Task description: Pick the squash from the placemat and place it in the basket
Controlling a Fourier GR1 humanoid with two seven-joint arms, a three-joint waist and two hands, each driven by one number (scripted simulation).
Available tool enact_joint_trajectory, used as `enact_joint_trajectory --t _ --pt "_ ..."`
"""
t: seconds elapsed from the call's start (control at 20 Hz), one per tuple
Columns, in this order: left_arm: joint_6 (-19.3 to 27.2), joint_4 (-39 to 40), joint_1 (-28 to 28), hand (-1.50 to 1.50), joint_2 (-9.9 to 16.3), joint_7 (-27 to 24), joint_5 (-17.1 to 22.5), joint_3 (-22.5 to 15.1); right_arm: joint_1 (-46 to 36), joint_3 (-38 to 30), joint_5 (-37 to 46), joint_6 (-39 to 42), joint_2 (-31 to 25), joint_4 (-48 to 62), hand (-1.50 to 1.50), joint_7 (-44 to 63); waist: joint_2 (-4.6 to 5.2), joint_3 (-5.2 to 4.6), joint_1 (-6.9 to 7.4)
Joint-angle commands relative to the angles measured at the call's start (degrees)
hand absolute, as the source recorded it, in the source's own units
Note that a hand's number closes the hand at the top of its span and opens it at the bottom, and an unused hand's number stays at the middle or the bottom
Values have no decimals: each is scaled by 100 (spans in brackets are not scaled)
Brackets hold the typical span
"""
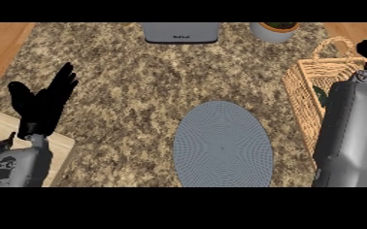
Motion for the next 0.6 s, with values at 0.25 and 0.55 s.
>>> enact_joint_trajectory --t 0.25,0.55 --pt "-50 -28 115 0 43 30 49 66 848 394 -580 -400 -1 -2367 -150 1032 -69 -2 -5" --pt "-10 60 19 0 110 128 43 147 2506 1237 -1462 582 -1 -4148 -150 1226 -99 3 -174"
